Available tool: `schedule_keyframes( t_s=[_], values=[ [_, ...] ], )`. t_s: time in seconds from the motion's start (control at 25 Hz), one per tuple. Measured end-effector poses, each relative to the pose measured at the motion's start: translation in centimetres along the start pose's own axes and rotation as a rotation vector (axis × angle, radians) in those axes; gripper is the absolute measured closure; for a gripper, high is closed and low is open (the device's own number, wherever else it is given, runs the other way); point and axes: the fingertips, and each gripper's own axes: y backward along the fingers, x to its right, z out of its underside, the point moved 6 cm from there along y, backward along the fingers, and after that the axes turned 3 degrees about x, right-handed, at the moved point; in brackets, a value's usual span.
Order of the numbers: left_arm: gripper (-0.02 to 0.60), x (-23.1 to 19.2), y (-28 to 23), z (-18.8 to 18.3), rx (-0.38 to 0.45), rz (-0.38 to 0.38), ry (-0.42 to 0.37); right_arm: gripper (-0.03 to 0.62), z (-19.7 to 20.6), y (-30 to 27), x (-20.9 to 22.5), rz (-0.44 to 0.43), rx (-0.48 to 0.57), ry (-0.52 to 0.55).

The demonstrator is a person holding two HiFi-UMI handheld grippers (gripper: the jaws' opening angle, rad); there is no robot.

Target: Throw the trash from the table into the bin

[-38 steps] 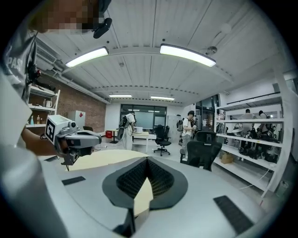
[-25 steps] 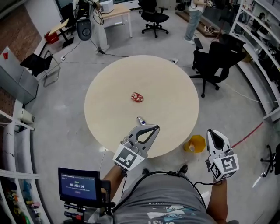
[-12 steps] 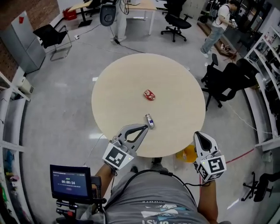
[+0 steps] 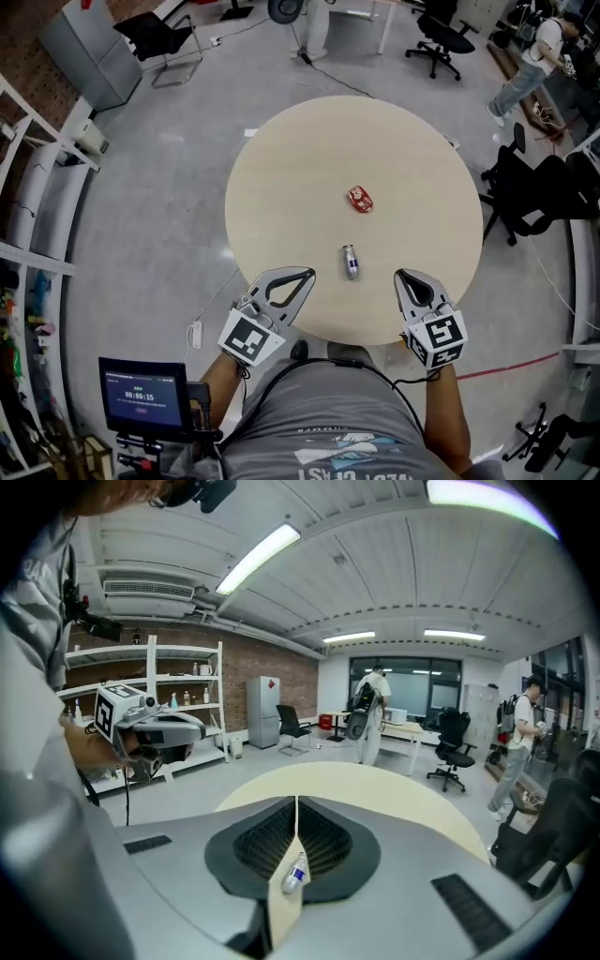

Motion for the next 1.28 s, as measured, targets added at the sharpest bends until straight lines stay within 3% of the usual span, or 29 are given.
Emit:
schedule_keyframes(
  t_s=[0.24, 0.36, 0.52, 0.56, 0.76, 1.08, 1.28],
  values=[
    [0.540, -2.2, -2.0, 0.9, -0.082, -0.065, 0.032, 0.582, 1.2, -8.7, 0.2, -0.232, -0.140, 0.058],
    [0.540, -3.4, -4.8, 2.8, -0.125, -0.090, 0.063, 0.576, 3.8, -13.3, 1.8, -0.316, -0.233, 0.118],
    [0.540, -4.5, -5.7, 5.7, -0.179, -0.136, 0.119, 0.352, 8.0, -17.9, 2.0, -0.413, -0.379, 0.134],
    [0.540, -4.6, -5.5, 6.1, -0.193, -0.150, 0.137, 0.323, 8.7, -18.6, 1.7, -0.429, -0.411, 0.128],
    [0.540, -5.4, -2.9, 7.4, -0.228, -0.189, 0.182, 0.194, 11.8, -22.0, -0.5, -0.439, -0.512, 0.144],
    [0.540, -5.6, -1.9, 8.0, -0.247, -0.233, 0.217, 0.194, 16.5, -24.9, -0.4, -0.385, -0.636, 0.101],
    [0.540, -5.6, -2.4, 8.0, -0.258, -0.239, 0.229, 0.194, 17.9, -25.3, -0.4, -0.395, -0.689, 0.024]
  ],
)
